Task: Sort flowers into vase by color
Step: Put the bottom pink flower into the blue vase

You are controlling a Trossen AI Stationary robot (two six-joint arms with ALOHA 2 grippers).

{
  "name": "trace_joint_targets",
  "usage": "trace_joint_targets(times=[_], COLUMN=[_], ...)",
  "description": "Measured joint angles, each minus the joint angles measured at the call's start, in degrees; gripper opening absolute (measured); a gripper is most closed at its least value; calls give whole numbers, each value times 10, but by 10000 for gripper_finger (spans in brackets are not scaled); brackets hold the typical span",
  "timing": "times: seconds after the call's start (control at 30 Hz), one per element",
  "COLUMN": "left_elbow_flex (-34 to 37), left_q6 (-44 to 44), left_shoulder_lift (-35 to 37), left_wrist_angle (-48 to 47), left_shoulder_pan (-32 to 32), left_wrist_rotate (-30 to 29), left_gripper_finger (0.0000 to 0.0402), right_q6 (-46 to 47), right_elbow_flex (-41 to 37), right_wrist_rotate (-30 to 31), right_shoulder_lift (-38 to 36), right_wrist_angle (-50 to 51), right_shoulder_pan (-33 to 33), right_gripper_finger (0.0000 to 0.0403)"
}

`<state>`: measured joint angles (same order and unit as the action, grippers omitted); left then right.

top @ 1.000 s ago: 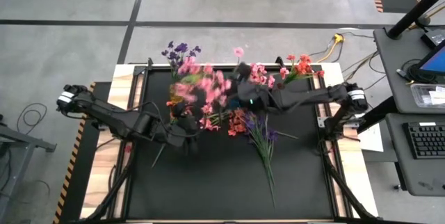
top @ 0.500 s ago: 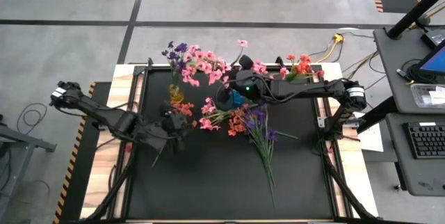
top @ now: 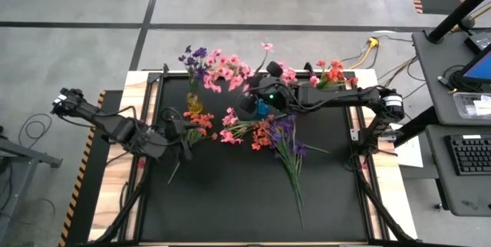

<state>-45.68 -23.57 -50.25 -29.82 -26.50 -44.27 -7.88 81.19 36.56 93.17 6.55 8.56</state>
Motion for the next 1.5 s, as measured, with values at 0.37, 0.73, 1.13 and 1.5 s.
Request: trace_joint_targets(times=[0.37, 0.73, 1.13, 1.5], left_elbow_flex=[1, 1, 4, 5], left_q6=[1, 1, -1, -11], left_shoulder_lift=[0, -1, -2, -2], left_wrist_angle=[0, 1, 2, 2], left_shoulder_pan=[0, 0, 0, 0], left_wrist_rotate=[-2, -3, -3, -3], left_gripper_finger=[184, 184, 184, 184], right_q6=[22, 38, 29, 58], right_elbow_flex=[-4, -14, 3, 57], right_wrist_rotate=[-5, -5, 10, 10], right_shoulder_lift=[4, 7, 0, -5], right_wrist_angle=[7, 5, 41, 131], right_shoulder_pan=[2, 5, 6, 5], right_gripper_finger=[9, 29, 112, 198])
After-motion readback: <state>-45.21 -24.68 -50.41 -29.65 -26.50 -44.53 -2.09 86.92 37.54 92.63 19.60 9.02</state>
